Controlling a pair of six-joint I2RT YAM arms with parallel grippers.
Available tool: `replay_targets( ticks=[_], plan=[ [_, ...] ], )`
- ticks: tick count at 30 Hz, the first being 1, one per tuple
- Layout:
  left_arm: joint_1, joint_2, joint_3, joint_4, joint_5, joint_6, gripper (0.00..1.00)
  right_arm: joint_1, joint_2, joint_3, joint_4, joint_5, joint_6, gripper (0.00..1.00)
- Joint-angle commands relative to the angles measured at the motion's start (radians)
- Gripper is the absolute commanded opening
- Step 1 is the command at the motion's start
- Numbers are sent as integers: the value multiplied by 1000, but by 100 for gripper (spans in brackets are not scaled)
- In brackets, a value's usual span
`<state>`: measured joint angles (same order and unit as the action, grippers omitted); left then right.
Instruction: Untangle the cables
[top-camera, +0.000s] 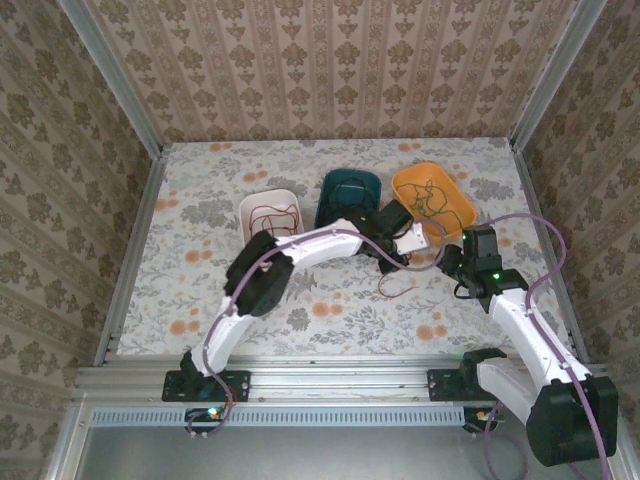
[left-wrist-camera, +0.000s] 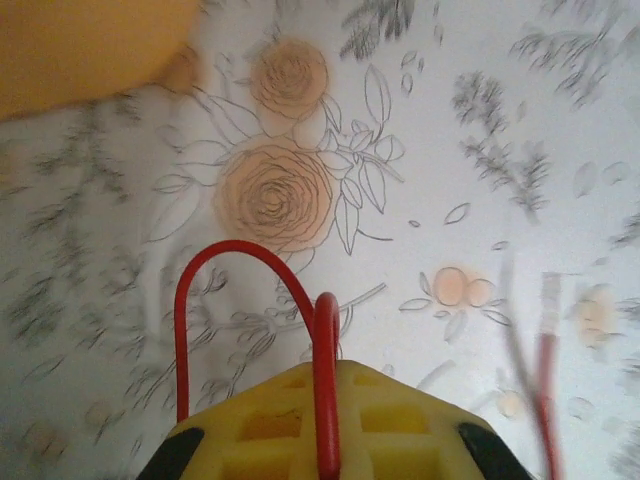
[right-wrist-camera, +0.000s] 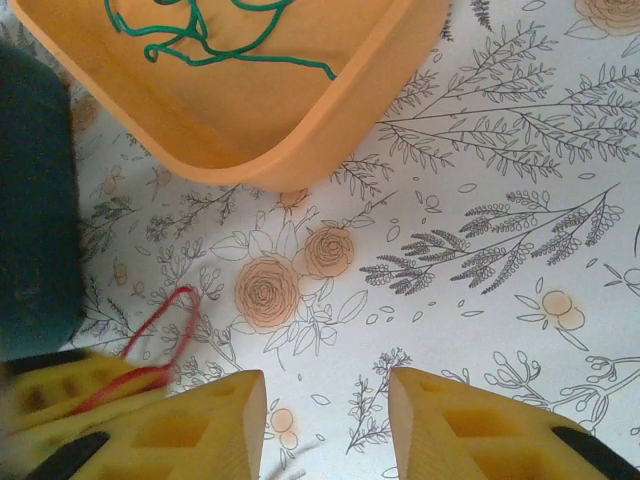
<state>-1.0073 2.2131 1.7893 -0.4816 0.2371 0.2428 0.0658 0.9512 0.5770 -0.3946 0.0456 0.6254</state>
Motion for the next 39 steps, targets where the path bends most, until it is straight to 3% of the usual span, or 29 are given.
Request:
replay_targets(
  ticks=[1, 6, 9, 14, 21, 22, 24, 27, 28, 30, 35, 37, 39],
  plan=[
    [51, -241, -135, 225, 62, -188, 0, -8, 5, 12, -25, 8, 26, 39],
    [175, -564, -504, 536, 29, -430, 0, -8, 14, -5, 1, -5, 29, 39],
    [274, -725, -678, 618, -41, -560, 0, -8, 31, -4, 19, -28, 19, 39],
    [399, -878, -799, 477, -272, -576, 0, -6, 58, 0, 56, -79, 14, 39],
    [512, -850, -810, 297, -440, -656, 0, -4, 74, 17, 59, -84, 15, 39],
    [518, -850, -813, 288, -473, -667, 6, -4, 71, 19, 55, -85, 12, 39],
    [523, -862, -824, 287, -536, -690, 32, -4, 62, 23, 44, -79, 7, 39],
    [523, -897, -861, 351, -544, -670, 69, -4, 51, 23, 33, -71, 0, 39],
    [524, -905, -870, 359, -548, -671, 76, -4, 49, 22, 31, -71, -4, 39],
    [527, -906, -871, 323, -581, -687, 83, -4, 50, 21, 30, -71, -3, 39],
    [544, -869, -863, 129, -679, -803, 87, -4, 57, 18, 40, -81, 5, 39],
    [579, -857, -889, 113, -666, -834, 89, -4, 59, 21, 42, -85, 4, 39],
    [614, -829, -917, 128, -582, -860, 88, -5, 64, 20, 43, -86, 2, 39]
  ],
)
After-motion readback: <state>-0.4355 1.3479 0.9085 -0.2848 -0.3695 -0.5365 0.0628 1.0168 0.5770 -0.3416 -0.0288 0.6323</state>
